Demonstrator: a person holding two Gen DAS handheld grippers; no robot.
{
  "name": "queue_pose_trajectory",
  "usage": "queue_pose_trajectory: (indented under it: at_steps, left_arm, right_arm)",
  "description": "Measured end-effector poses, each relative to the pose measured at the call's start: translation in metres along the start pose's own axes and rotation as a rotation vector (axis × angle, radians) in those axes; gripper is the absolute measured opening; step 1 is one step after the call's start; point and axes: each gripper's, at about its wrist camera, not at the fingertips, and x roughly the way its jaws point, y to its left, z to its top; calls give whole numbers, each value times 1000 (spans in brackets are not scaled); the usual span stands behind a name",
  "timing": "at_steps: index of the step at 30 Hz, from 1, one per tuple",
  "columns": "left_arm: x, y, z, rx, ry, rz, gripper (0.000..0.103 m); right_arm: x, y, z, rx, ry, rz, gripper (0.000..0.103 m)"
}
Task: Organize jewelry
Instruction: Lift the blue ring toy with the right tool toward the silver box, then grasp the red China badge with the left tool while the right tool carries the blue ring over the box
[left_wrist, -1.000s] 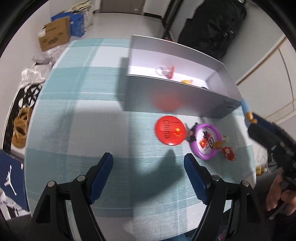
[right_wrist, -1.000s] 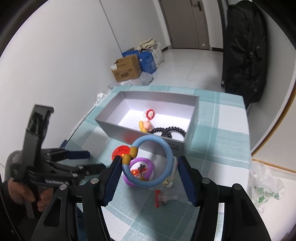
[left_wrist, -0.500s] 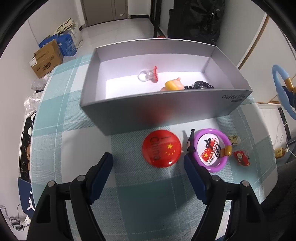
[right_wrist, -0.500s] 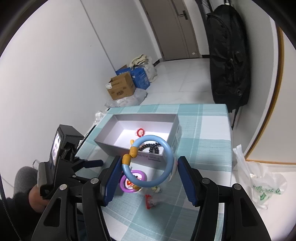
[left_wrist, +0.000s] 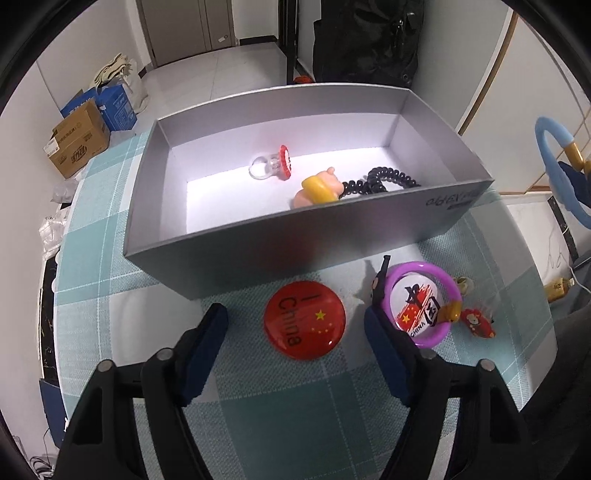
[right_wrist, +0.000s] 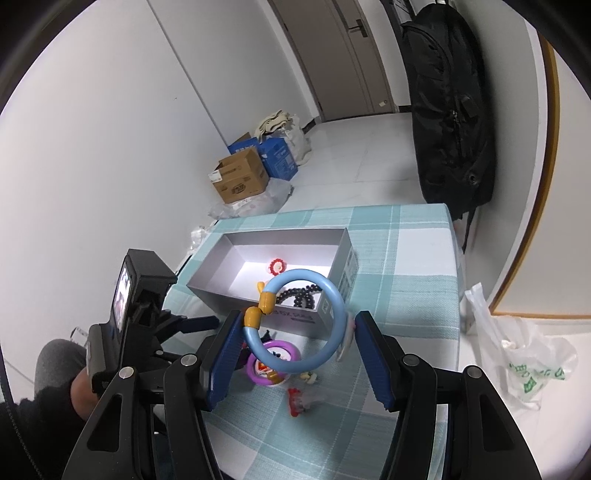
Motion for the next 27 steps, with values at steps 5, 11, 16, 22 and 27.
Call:
queue_pose_trajectory:
  at_steps: [5, 11, 16, 22, 27]
  left_arm:
    - [-3, -3, -1, 12, -7, -10, 43]
    - [-3, -4, -1, 16, 1, -29, 38]
    - [-6, 6, -2, -45, -4, -93, 38]
    - [-7, 19, -5, -116, -8, -201, 37]
    - [-8, 32, -8, -197, -2, -300, 38]
  right_arm:
    - [0, -1, -1, 7, 2, -4, 60]
    - [2, -2, -1, 13, 7, -8, 60]
    - [5, -2, -1, 10, 10, -10, 60]
    - [12, 1, 0, 14, 15, -10, 60]
    - [18, 8, 3, 6, 13, -3, 60]
